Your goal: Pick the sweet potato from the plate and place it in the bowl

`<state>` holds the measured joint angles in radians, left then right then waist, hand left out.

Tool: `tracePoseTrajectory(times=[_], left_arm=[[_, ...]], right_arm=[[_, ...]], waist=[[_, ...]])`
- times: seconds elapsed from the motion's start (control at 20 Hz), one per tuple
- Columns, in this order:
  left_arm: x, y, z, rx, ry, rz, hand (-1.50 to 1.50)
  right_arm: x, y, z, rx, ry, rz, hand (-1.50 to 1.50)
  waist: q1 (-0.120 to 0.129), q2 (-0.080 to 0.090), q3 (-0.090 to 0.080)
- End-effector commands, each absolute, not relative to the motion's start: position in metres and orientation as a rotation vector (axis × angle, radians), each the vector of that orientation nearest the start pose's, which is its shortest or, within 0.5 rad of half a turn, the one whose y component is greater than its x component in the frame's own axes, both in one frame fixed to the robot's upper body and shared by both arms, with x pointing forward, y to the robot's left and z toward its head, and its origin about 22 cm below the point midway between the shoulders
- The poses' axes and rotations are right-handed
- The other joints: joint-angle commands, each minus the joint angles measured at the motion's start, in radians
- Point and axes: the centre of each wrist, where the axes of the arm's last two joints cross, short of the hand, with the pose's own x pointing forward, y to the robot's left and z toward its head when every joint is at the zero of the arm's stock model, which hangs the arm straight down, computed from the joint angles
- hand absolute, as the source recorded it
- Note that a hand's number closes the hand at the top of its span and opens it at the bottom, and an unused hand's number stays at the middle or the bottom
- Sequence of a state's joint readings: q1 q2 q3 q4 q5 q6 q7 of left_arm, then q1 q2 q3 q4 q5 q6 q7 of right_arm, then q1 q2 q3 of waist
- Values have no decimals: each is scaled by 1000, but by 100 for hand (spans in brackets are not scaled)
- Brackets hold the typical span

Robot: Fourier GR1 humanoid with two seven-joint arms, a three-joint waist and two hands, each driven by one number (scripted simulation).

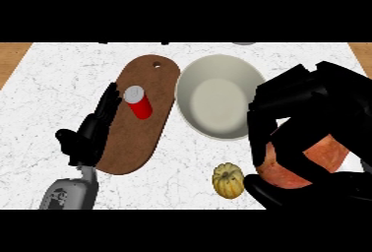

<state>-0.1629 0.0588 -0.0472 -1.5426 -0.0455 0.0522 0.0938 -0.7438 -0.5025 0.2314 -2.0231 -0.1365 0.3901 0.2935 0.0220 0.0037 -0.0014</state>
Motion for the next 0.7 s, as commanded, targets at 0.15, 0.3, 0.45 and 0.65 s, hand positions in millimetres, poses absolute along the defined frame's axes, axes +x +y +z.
tracePoseTrajectory(times=[0.15, 0.3, 0.45, 0.65], left_arm=[[279, 210, 34, 75, -1590, -107, 0], [268, 215, 25, 62, -1605, -116, 0], [272, 212, 35, 60, -1588, -125, 0], [272, 209, 31, 36, -1585, -133, 0]], right_arm=[[306, -145, 240, -100, -2110, 1349, 150], [340, -149, 225, -110, -2092, 1327, 150], [354, -128, 190, -174, -2087, 1371, 150], [387, -120, 159, -187, -2063, 1360, 150]], waist=[[-6, 0, 1], [-4, 0, 1], [-2, 1, 1], [4, 4, 1]])
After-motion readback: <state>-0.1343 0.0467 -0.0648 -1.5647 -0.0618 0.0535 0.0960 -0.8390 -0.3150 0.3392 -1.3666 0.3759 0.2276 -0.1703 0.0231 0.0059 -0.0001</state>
